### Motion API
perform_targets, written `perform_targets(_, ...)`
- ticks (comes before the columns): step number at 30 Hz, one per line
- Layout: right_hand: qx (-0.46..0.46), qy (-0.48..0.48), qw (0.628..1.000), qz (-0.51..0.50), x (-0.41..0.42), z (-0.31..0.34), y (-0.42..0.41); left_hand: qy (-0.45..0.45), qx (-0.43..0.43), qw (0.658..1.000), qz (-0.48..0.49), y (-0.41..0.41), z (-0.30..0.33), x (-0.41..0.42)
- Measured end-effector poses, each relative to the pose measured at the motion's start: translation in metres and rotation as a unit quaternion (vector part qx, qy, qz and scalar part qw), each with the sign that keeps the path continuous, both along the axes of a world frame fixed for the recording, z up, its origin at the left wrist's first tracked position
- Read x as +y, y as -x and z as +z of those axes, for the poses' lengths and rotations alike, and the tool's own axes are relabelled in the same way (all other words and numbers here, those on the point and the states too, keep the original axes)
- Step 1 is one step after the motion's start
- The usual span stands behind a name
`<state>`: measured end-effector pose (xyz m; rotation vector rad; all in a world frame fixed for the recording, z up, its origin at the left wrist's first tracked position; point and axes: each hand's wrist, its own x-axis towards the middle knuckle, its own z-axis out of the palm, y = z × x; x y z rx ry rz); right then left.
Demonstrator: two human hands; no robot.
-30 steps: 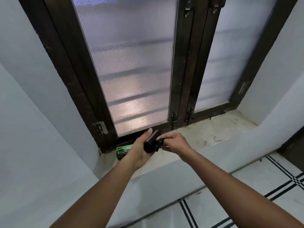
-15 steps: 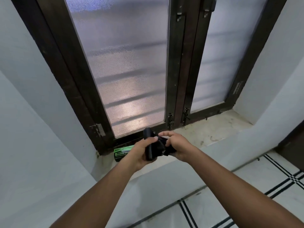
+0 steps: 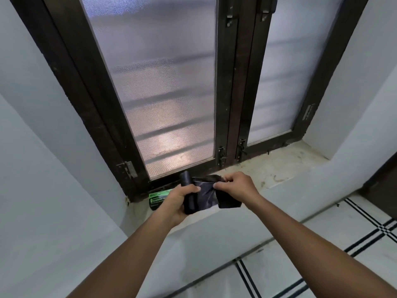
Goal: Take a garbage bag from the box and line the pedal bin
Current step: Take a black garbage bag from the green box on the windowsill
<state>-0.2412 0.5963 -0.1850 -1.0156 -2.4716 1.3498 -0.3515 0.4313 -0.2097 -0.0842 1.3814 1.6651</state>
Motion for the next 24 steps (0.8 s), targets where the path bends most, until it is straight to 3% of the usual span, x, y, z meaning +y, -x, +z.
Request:
perform_targets(2,0.025,0.019,0.999,-0.011,-0.004,0.000,-0.003,0.013,0.038,0.999,0.008,-0.001,0.001,0.002)
perform_targets(7,0.042,0.127,0.990,-0.045,-0.008,0.000,-0.001,0.047,0.043,0.998,0.023,-0.004,0.002,0.004)
perform_targets(16,0.018,0.103,0.994,-0.033,-0.013,0.002,-0.004,0.020,0.017,1.000,0.007,-0.011,0.004,0.007)
perform_targets(21,-0.016,-0.002,1.000,-0.018,-0.015,-0.003,-0.008,-0.025,0.038,0.999,-0.022,-0.013,0.003,0.007)
perform_targets(24,-0.002,0.038,0.999,-0.018,-0.016,-0.001,-0.009,0.004,0.048,0.999,-0.016,-0.014,0.002,0.006)
